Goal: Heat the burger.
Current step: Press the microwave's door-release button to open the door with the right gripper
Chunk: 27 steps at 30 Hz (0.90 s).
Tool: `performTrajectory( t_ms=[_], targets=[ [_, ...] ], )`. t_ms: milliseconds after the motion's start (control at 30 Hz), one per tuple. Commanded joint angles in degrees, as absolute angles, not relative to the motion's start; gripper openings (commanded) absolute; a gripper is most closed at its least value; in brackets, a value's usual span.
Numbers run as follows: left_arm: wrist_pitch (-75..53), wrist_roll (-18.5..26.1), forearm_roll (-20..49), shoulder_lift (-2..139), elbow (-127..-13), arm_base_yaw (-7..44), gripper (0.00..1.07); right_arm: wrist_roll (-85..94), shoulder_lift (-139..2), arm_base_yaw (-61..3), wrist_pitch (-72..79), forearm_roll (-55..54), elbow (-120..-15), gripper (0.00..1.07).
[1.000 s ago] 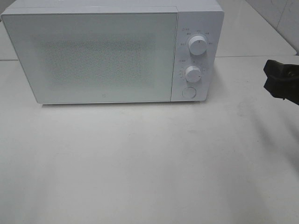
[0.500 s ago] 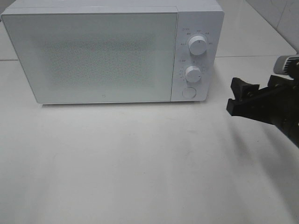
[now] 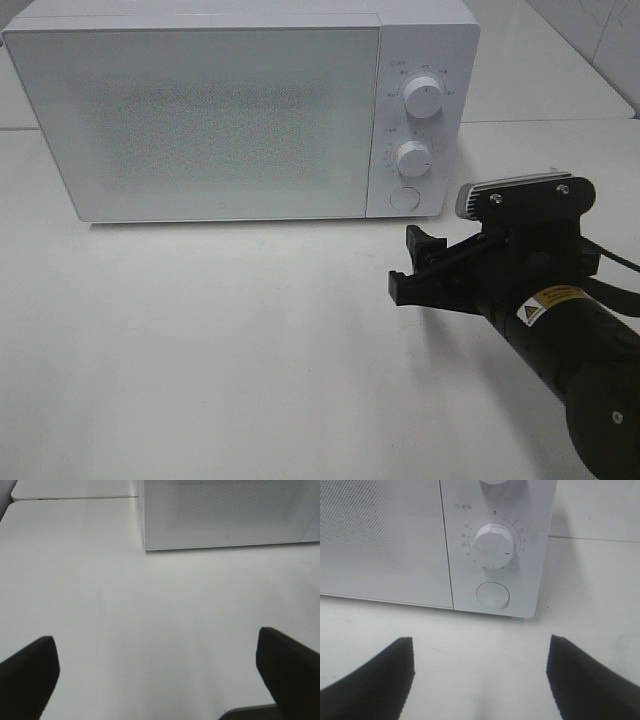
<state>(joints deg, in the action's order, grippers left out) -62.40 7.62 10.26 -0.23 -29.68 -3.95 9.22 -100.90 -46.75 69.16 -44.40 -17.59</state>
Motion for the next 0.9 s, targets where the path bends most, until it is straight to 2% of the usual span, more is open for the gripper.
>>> performTrajectory(
  t_ms=[33, 300, 500, 700, 900],
  targets=[
    [-61.6, 7.3, 10.6, -0.7, -29.7, -4.2, 1.01, 9.7, -101.4, -47.0, 75.5, -44.7, -18.7, 0.72],
    [-61.6, 7.3, 10.6, -0.7, -29.7, -4.2, 1.01, 8.5, -101.8, -47.0, 75.3, -44.6, -19.0, 0.72],
    [-61.6, 7.3, 10.6, -0.7, -29.7, -4.2, 1.01, -2.3, -101.8, -47.0, 75.3, -44.6, -19.0, 0.72],
    [-61.6, 7.3, 10.6, -0.7, -29.7, -4.2, 1.01, -22.2, -101.8, -47.0, 75.3, -44.5, -19.0, 0.72],
    [-61.6, 7.3, 10.6, -0.7, -29.7, -4.2, 1.01, -50.2, -101.8, -47.0, 75.3, -44.5, -19.0, 0.71]
  ],
)
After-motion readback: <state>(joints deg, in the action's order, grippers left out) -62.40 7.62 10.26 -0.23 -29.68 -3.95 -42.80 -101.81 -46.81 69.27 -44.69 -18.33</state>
